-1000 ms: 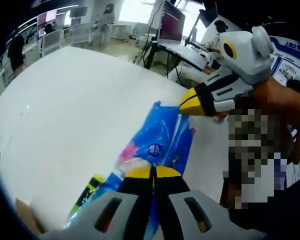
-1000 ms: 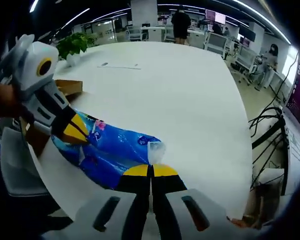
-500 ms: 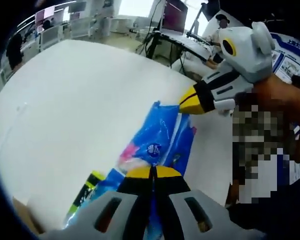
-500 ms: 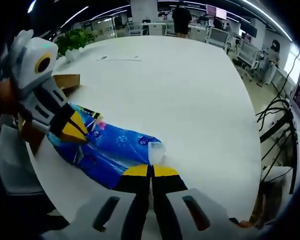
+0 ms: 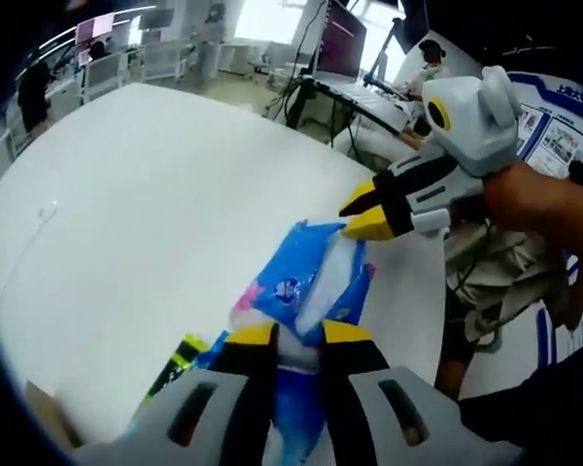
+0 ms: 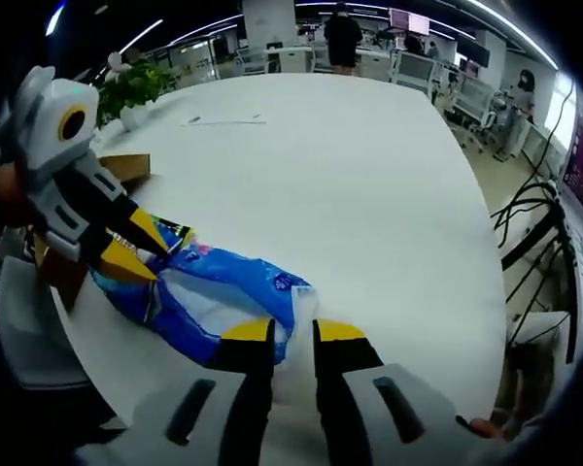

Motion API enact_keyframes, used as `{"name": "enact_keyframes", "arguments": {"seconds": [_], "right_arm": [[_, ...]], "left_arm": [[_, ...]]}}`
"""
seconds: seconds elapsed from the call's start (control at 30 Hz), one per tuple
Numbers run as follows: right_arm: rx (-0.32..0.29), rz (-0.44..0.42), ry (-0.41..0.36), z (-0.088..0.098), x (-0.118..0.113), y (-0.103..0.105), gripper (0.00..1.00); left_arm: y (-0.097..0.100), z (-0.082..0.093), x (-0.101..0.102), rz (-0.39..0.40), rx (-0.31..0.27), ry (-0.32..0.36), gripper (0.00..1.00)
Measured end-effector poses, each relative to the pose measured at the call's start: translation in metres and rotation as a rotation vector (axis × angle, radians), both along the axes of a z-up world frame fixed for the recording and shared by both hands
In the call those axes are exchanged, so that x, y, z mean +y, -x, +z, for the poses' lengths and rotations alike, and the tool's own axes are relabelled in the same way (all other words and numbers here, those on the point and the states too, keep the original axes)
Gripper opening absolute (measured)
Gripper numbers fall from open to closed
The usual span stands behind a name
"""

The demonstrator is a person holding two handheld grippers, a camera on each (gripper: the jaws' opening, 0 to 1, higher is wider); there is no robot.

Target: Operate the shoe box by opening the lid, removing the specified soft item, and placing it in the target area until the item is outside and the box remains undamaged.

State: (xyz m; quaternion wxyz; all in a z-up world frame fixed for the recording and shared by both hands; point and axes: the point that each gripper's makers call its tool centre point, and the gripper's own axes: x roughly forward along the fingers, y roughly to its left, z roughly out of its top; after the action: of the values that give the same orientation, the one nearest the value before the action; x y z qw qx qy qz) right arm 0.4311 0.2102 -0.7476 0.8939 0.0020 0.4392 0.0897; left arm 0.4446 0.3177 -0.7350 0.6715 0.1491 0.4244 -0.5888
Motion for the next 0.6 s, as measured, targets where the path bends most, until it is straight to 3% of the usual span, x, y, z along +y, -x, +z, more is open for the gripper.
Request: {"name": "enact_keyframes", "arguments": {"seconds": [0.23,0.43,0.6], "right_arm": [[-0.029,-0.003,-0.011,0.013,0.012,0.0,0.16],[-0.047,0.007,0.003,0.027,0.023,0.002,0.17],[-0.063,0.016,-0.005,0.038,0.041,0.004,0.17]], "left_arm": [[0.002,0.016,0.011,0.015,-0.013,0.021,0.16],[-0.004,0.036,0.028,0.045,-0.066,0.044,0.2],[-0.003,0.047,0.046,0.062,-0.075,0.048,0.21]]}}
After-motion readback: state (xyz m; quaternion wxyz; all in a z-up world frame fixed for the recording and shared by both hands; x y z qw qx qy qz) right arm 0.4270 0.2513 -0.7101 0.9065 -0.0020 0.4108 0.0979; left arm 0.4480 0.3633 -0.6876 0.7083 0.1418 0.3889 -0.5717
